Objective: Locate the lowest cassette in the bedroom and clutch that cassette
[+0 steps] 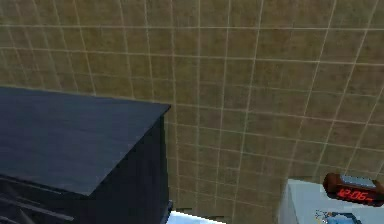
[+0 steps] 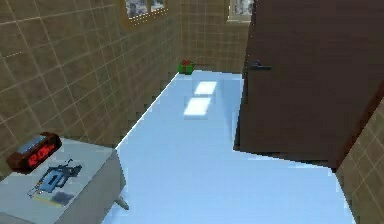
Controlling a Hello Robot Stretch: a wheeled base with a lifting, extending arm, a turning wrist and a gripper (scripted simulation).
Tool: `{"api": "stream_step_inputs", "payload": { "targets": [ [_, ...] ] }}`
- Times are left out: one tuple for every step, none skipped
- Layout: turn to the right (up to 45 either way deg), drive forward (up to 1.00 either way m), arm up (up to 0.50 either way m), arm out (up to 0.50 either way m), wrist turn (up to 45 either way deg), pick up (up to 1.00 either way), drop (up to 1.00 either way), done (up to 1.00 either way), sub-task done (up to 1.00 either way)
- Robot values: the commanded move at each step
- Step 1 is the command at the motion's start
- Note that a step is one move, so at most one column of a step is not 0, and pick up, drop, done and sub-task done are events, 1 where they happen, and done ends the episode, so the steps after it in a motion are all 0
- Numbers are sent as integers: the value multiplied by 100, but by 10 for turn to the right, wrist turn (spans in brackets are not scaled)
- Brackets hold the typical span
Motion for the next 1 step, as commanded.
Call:
{"api": "stream_step_inputs", "payload": {
  "targets": [
    [-360, 0, 0, 0, 0, 0, 0, 0, 0]
  ]
}}
